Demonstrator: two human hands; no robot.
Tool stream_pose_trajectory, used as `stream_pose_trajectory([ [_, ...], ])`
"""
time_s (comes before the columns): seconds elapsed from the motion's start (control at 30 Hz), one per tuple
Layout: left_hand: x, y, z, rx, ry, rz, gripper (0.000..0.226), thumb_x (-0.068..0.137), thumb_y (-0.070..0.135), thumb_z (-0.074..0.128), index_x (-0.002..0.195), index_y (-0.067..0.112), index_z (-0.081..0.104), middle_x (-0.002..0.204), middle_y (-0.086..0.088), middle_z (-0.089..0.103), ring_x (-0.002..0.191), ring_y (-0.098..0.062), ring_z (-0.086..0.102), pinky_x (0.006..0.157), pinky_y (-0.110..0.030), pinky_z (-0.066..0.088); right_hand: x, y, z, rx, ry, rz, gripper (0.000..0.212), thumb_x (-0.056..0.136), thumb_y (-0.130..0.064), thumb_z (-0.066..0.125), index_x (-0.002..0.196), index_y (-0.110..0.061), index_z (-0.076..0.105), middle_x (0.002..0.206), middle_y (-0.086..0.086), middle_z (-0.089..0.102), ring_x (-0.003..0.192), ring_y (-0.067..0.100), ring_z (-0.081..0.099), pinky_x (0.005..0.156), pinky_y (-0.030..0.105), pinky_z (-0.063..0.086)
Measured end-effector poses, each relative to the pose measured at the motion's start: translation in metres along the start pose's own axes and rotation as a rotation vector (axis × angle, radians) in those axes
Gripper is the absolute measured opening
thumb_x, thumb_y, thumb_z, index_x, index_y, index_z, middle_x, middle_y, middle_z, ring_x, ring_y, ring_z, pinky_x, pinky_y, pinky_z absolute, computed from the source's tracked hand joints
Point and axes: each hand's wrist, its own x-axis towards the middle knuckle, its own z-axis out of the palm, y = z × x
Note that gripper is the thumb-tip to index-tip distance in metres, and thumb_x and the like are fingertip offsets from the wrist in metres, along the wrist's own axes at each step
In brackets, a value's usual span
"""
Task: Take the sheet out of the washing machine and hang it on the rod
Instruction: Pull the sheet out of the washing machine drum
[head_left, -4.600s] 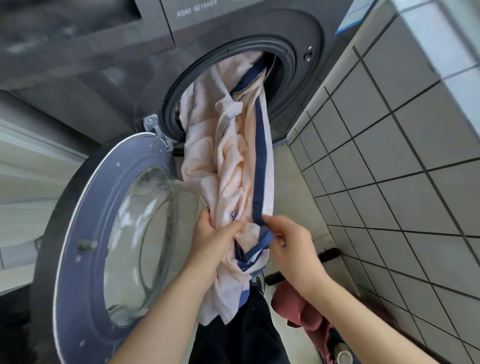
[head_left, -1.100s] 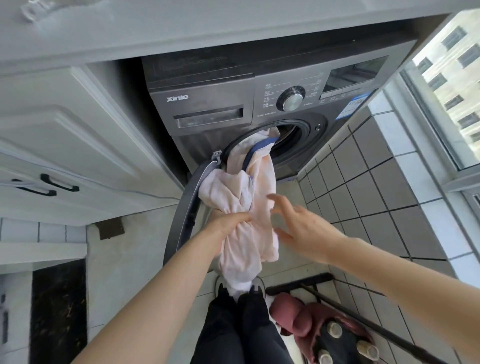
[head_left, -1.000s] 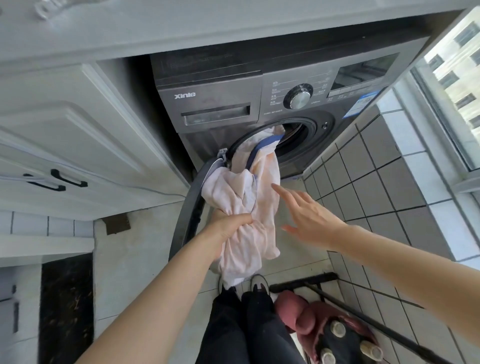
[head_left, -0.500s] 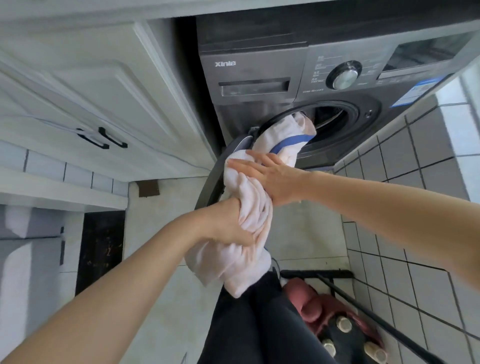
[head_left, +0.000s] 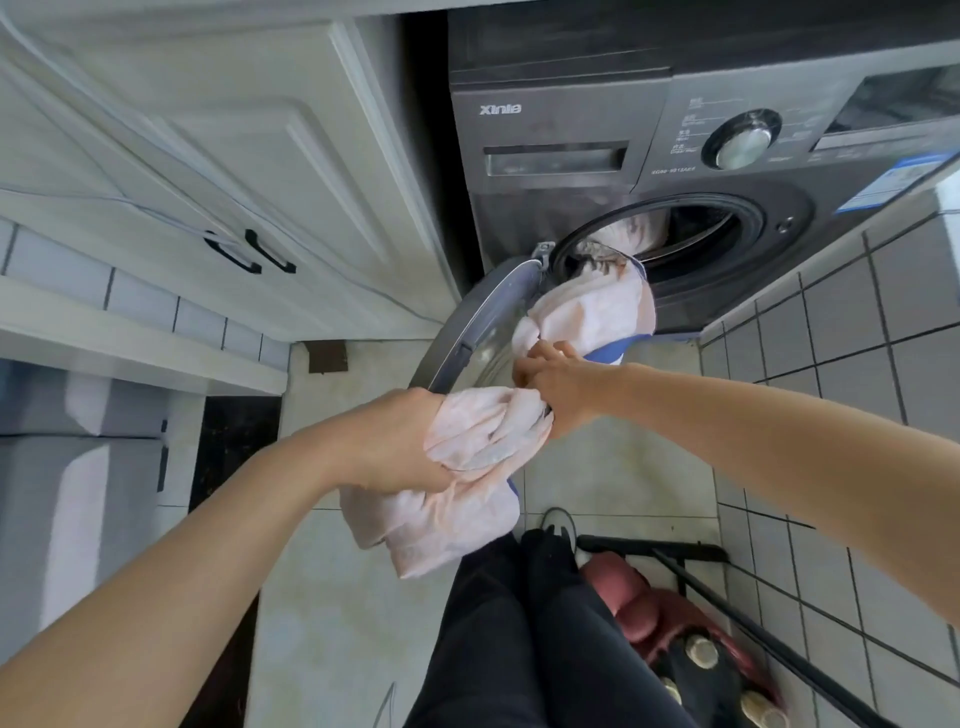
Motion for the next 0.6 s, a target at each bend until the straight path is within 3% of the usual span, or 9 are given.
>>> stream_pose_trajectory([
  [0.1, -0.005, -0.018, -0.007, -0.082, 0.123, 0.013, 0.046, 0.072, 0.021, 0.073, 0.115, 0.021, 0.056, 0.103, 0.0, 0.064, 0.095, -0.023, 0.061, 0.081, -0.041, 0.052, -0.005, 0.006, -0.008, 0.015, -0.023, 0.035, 0.055, 0.077, -0.051, 0.06, 0.125, -0.025, 0.05, 0.129, -0.002, 0.046, 0.129, 0.029, 0.031, 0.106, 0.045, 0.025],
  [0.17, -0.008, -0.029, -0.01, -0.206, 0.235, 0.038, 0.063, 0.073, 0.018, 0.075, 0.125, 0.036, 0.045, 0.108, 0.008, 0.058, 0.098, -0.019, 0.058, 0.083, -0.039, 0.051, -0.011, 0.015, -0.012, 0.0, 0.033, 0.056, 0.04, 0.078, -0.049, 0.059, 0.11, -0.027, 0.051, 0.11, 0.002, 0.06, 0.11, 0.029, 0.052, 0.1, 0.04, 0.032],
  [0.23, -0.011, -0.032, -0.01, -0.278, 0.323, 0.103, 0.079, 0.075, 0.013, 0.072, 0.129, 0.055, 0.034, 0.112, 0.018, 0.048, 0.102, -0.015, 0.054, 0.084, -0.036, 0.047, -0.016, 0.021, -0.018, -0.037, 0.071, 0.074, 0.046, 0.082, -0.05, 0.059, 0.119, -0.024, 0.049, 0.104, 0.004, 0.066, 0.096, 0.029, 0.062, 0.09, 0.036, 0.043],
  [0.3, -0.011, -0.028, -0.006, -0.155, 0.362, 0.185, 0.079, 0.077, 0.012, 0.064, 0.129, 0.062, 0.033, 0.122, 0.022, 0.037, 0.105, -0.016, 0.054, 0.084, -0.037, 0.048, -0.02, 0.022, -0.022, -0.164, 0.102, 0.115, 0.056, 0.087, -0.05, 0.055, 0.129, -0.016, 0.042, 0.111, 0.009, 0.063, 0.093, 0.03, 0.064, 0.083, 0.036, 0.049],
  [0.4, -0.005, -0.019, 0.001, 0.118, 0.379, 0.223, 0.054, 0.082, 0.018, 0.058, 0.119, 0.057, 0.053, 0.136, 0.026, 0.028, 0.09, -0.02, 0.059, 0.072, -0.037, 0.048, -0.027, 0.02, -0.029, -0.29, 0.12, 0.176, 0.056, 0.09, -0.045, 0.052, 0.133, -0.014, 0.035, 0.112, 0.008, 0.062, 0.09, 0.031, 0.065, 0.075, 0.034, 0.045],
  [0.5, 0.015, -0.019, 0.004, 0.231, 0.34, 0.035, 0.034, 0.087, 0.032, 0.057, 0.119, 0.046, 0.058, 0.134, 0.017, 0.038, 0.091, -0.027, 0.058, 0.07, -0.032, 0.039, -0.04, 0.016, -0.039, -0.225, 0.159, 0.254, 0.056, 0.086, -0.031, 0.057, 0.134, -0.017, 0.03, 0.105, 0.005, 0.063, 0.085, 0.031, 0.066, 0.074, 0.034, 0.043],
  [0.6, 0.039, -0.025, 0.009, 0.167, 0.288, -0.144, 0.037, 0.085, 0.038, 0.058, 0.121, 0.032, 0.06, 0.124, 0.0, 0.048, 0.108, -0.031, 0.057, 0.076, -0.033, 0.038, -0.057, 0.011, -0.043, -0.208, 0.433, 0.126, 0.08, 0.07, -0.011, 0.07, 0.136, -0.017, 0.027, 0.099, 0.01, 0.062, 0.076, 0.029, 0.062, 0.067, 0.034, 0.046],
])
